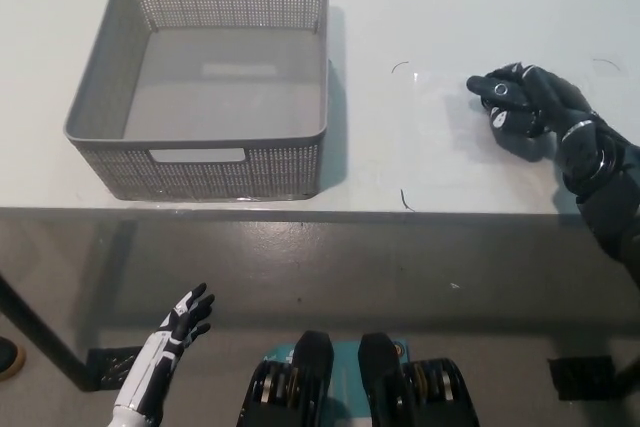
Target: Use the right hand to pick up a webcam and put it into a container on the left side
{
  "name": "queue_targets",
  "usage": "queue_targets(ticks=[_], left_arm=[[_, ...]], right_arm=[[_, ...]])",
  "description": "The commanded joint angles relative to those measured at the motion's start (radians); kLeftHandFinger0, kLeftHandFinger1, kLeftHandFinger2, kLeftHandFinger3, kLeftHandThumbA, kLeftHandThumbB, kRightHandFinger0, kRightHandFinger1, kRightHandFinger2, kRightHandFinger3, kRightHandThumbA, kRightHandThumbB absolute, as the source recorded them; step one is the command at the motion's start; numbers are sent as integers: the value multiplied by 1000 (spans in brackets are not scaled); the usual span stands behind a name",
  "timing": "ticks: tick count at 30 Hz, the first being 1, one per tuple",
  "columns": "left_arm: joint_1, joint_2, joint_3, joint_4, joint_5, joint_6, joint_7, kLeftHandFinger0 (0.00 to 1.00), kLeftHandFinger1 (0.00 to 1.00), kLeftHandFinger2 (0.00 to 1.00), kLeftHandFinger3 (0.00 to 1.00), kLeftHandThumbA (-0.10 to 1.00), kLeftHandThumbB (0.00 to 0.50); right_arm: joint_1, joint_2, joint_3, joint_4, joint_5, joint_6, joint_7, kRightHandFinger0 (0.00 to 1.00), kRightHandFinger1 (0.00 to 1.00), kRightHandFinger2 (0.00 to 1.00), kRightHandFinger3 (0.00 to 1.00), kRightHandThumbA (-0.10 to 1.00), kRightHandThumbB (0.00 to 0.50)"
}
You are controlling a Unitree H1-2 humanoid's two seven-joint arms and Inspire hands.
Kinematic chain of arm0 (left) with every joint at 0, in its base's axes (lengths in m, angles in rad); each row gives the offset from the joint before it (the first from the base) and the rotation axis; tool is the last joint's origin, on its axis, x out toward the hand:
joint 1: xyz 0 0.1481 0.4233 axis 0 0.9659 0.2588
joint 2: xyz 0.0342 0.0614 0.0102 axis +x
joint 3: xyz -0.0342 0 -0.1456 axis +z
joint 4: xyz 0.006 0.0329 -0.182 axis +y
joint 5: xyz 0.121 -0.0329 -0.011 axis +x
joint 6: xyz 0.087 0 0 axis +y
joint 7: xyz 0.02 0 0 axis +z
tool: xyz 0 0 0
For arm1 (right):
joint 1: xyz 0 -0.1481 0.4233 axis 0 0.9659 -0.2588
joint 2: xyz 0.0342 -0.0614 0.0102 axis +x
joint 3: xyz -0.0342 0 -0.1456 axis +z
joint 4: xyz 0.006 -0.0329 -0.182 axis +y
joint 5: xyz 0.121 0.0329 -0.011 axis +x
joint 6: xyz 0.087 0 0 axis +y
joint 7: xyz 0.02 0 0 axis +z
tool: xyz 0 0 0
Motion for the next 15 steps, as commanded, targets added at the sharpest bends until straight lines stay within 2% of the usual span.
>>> queue_targets(ticks=[1, 3, 4, 7, 11, 13, 15], left_arm=[[-10, 13, 7, -33, -14, -22, -17, 1000, 1000, 1000, 1000, 1000, 123], [-13, 12, 7, -33, -16, -19, -18, 1000, 1000, 1000, 1000, 1000, 129], [-14, 12, 7, -33, -15, -17, -17, 1000, 1000, 1000, 1000, 1000, 130], [-21, 14, 9, -24, -13, -18, -18, 1000, 1000, 1000, 1000, 1000, 150], [-21, 11, 11, -25, -16, -18, -20, 1000, 1000, 1000, 1000, 1000, 137], [-20, 12, 11, -29, -14, -20, -21, 1000, 1000, 1000, 1000, 1000, 125], [-23, 12, 12, -30, -15, -16, -21, 1000, 1000, 1000, 1000, 1000, 124]], right_arm=[[-65, -19, -26, -11, 29, -73, -88, 40, 524, 880, 933, -100, 154], [-79, -22, -37, -19, 38, -77, -91, 34, 506, 870, 940, -100, 167], [-84, -24, -42, -22, 42, -84, -97, 40, 519, 844, 931, -100, 149], [-111, -31, -62, -46, 45, -116, -129, 26, 461, 838, 918, -100, 157], [-145, -41, -80, -86, 48, -144, -140, 0, 434, 815, 866, -100, 150], [-169, -44, -97, -106, 58, -128, -127, 0, 430, 804, 868, -100, 127], [-199, -47, -122, -133, 74, -116, -120, 3, 433, 797, 860, -100, 156]])
